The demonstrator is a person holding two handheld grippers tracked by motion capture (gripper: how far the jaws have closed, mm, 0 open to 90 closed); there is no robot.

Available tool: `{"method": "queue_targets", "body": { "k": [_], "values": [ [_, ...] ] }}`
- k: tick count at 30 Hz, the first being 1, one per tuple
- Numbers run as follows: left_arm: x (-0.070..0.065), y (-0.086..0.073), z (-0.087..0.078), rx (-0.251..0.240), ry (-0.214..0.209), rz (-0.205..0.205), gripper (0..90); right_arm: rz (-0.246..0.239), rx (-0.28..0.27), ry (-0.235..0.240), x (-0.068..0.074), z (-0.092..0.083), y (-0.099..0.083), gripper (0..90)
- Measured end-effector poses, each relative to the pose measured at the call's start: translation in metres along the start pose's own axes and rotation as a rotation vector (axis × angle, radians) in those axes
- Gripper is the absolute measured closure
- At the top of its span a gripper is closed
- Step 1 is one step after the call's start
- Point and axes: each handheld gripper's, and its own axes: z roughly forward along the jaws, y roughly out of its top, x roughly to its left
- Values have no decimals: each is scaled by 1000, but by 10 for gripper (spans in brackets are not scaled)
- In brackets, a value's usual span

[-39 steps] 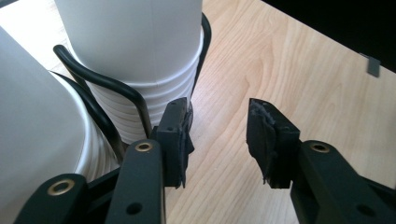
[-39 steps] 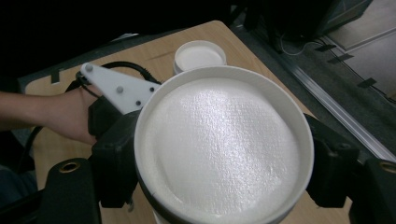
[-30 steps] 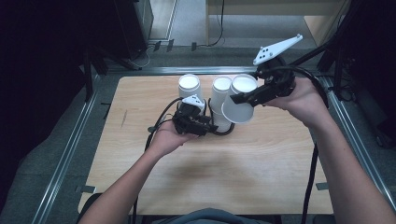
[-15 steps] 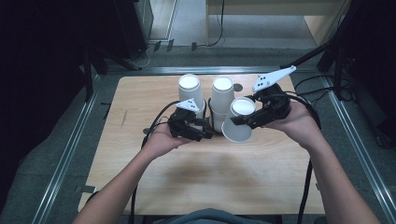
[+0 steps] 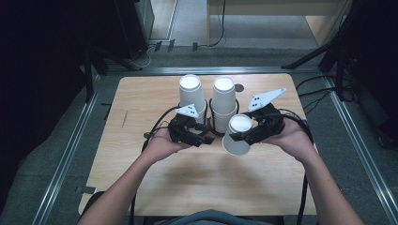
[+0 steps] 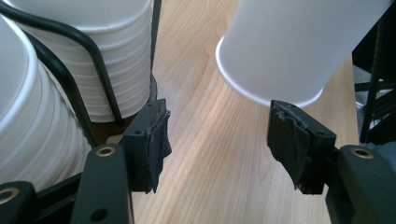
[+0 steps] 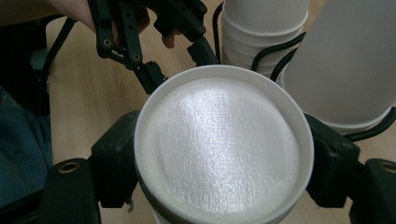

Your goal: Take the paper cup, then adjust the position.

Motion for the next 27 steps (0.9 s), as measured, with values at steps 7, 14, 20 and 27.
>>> {"method": "queue_targets", "body": {
  "k": [7,14,20,27],
  "values": [
    [-1,-3,0,27,-2,35,381,13,-10,38,2,20,-14,248],
    [2,-13,0,27,-24,31,362,9,-1,53,3,39,-23,248],
    [4,-17,0,54,-104,7,339,18,-5,62,2,48,-28,248],
    [5,-24,7,76,-115,33,107,30,-12,64,-2,57,-36,248]
  ]
}}
